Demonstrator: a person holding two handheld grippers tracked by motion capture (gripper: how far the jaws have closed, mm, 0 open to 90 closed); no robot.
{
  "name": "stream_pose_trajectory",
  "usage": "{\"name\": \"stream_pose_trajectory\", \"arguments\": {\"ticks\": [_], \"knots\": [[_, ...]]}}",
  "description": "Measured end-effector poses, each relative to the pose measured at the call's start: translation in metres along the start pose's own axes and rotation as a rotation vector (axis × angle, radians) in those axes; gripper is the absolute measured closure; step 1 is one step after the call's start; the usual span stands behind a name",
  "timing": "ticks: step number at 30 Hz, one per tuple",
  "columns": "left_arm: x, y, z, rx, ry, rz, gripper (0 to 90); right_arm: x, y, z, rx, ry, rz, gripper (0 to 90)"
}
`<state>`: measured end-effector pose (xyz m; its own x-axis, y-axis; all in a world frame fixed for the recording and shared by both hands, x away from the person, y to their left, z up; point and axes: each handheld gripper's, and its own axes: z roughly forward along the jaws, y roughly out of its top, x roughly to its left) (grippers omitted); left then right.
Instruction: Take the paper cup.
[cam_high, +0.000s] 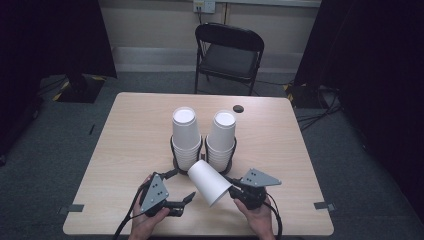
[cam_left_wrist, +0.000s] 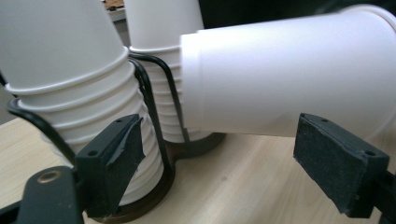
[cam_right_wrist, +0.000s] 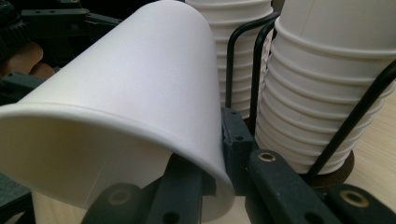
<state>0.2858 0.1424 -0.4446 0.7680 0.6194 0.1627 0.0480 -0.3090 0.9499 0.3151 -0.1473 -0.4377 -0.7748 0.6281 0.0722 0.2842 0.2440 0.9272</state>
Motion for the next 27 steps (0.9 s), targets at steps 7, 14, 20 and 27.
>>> {"name": "stream_pose_trajectory", "arguments": {"ticks": [7,14,20,27], "knots": [[-0.005,-0.003,0.005,0.048,-0.005,0.028,15.7,-0.003,0.014,0.002,0.123,0.055,0.003,85.8],[-0.007,-0.008,0.007,0.095,-0.015,0.067,15.4,-0.004,0.021,0.010,0.260,0.092,0.015,85.9],[-0.013,-0.008,0.010,0.140,-0.037,0.137,15.6,-0.005,0.026,0.015,0.331,0.114,0.015,85.9],[-0.021,-0.009,0.016,0.173,-0.035,0.200,11.1,-0.005,0.027,0.020,0.392,0.146,0.033,85.9]]}}
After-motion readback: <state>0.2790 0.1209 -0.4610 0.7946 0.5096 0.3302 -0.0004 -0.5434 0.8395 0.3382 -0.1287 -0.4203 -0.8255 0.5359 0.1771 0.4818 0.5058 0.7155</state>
